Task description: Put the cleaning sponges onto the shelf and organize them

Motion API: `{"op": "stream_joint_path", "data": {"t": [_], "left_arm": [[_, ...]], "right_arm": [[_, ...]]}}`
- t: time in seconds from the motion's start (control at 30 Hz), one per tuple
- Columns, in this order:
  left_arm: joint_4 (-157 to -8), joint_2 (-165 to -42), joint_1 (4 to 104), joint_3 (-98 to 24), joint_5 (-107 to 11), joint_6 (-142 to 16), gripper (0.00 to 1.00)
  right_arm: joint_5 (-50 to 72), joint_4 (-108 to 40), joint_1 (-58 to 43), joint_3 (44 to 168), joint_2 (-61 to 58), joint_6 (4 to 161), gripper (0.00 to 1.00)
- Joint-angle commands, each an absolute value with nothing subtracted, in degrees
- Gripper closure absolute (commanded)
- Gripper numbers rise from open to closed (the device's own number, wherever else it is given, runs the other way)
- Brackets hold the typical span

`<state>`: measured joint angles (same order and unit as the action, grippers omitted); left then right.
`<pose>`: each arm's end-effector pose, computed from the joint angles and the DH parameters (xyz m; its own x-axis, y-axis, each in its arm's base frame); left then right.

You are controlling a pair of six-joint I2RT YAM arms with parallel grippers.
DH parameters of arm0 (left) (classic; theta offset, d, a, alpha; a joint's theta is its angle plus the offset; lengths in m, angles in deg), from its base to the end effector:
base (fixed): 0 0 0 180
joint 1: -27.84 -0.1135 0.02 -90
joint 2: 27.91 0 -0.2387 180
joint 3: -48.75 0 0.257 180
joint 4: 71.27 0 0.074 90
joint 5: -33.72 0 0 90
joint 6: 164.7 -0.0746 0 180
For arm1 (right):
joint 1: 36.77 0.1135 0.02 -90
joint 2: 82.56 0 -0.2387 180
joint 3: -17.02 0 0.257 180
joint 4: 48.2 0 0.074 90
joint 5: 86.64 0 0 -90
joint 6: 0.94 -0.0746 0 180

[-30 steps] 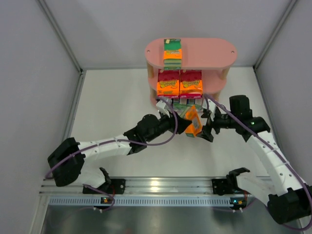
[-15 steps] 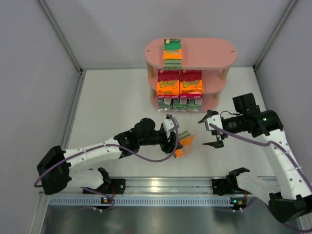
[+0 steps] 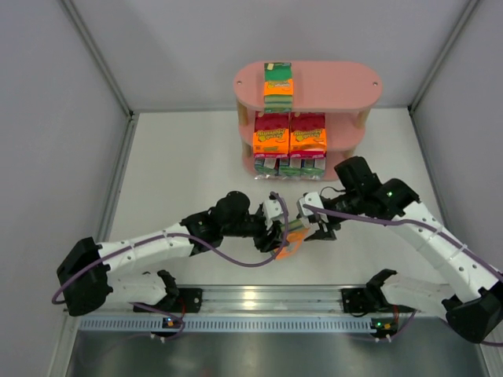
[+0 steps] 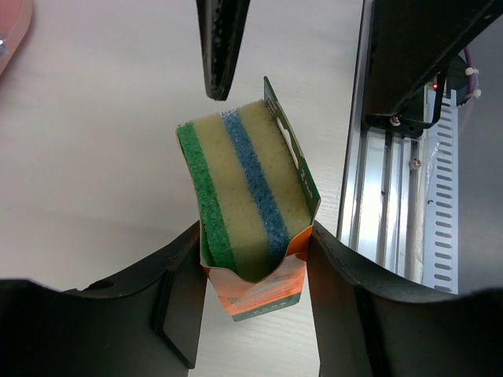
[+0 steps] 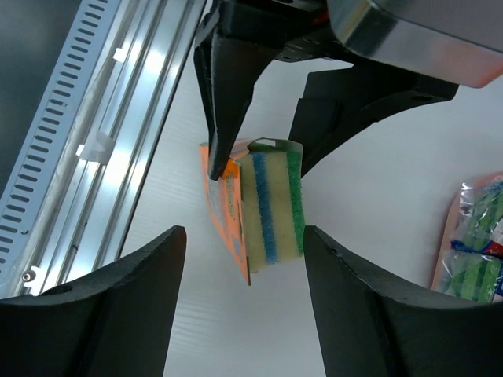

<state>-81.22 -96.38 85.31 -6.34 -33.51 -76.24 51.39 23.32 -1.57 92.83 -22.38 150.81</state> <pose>0.1443 -0.2799 0.2195 -0.1869 0.3390 -0.9220 0.9739 0.1872 -0.1285 0.1464 0.1711 0.2873 0.3195 -0.4956 -0.8077 -0.9397 -0.2755 -0.2026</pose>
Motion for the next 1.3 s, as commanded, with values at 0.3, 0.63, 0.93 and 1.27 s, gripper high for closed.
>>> {"op": "stream_joint_path", "data": {"t": [0.3, 0.63, 0.93, 1.27], "left_arm": [[-80.3, -92.2, 85.4, -7.3, -32.5, -76.7, 0.68], [-80.4, -91.5, 85.5, -6.2, -35.2, -76.1, 0.67], [-80.3, -87.3, 85.4, -3.4, -43.2, -72.7, 0.34], [-84.6, -71.2, 85.3, -0.8, -51.3, -71.5, 0.02]], "right_arm": [[47.2, 17.2, 3.1, 92.6, -18.8, 147.9, 0.57], [48.1, 19.0, 3.7, 92.8, -18.7, 148.3, 1.00], [47.6, 20.8, 3.6, 93.4, -20.6, 148.8, 1.00], [40.6, 19.2, 1.7, 95.7, -23.8, 145.2, 1.00]]}}
